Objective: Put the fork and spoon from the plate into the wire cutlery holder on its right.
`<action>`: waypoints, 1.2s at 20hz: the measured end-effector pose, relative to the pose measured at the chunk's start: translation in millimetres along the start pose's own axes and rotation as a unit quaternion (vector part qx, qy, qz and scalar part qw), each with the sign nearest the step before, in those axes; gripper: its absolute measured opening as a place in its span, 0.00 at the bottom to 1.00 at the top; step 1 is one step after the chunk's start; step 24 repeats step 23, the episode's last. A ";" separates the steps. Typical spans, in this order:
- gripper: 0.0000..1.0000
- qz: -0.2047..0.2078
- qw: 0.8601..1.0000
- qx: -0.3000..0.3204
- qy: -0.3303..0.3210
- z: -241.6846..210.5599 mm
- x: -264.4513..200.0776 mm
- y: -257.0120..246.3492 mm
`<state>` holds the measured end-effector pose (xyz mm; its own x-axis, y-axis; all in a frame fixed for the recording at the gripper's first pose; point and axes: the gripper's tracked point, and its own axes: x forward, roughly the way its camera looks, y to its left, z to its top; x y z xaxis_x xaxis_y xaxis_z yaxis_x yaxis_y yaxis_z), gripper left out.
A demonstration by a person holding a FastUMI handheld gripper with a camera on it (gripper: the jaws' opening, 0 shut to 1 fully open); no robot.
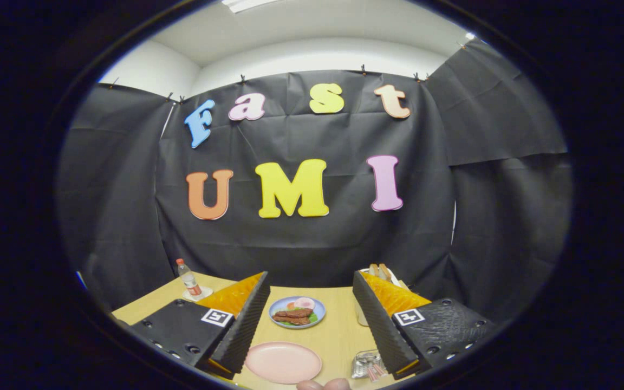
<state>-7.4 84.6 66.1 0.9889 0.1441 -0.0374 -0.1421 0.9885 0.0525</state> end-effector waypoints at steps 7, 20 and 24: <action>0.92 0.009 1.000 0.003 0.005 1.0 -1.0 5.4; 0.92 0.015 1.000 0.009 -0.002 9.6 -10.6 10.7; 0.92 0.015 1.000 0.008 -0.007 13.8 -13.3 10.7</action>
